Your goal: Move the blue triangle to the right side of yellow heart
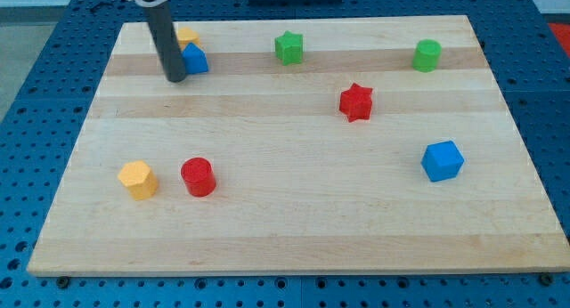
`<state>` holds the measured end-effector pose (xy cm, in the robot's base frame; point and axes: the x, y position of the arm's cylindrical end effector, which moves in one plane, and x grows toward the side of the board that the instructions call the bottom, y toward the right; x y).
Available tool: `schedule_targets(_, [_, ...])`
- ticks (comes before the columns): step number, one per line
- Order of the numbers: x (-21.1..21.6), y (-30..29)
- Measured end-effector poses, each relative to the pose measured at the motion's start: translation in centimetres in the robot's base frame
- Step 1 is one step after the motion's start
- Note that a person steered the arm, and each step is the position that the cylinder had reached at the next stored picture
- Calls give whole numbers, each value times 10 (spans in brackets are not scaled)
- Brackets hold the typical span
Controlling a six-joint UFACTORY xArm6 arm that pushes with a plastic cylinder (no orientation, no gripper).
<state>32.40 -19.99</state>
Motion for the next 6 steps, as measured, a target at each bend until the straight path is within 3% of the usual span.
schedule_targets(1, [1, -4])
schedule_targets(2, [1, 65])
schedule_targets(3, [-6, 88])
schedule_targets(4, [8, 36])
schedule_targets(5, [-9, -3])
schedule_targets(6, [-25, -6])
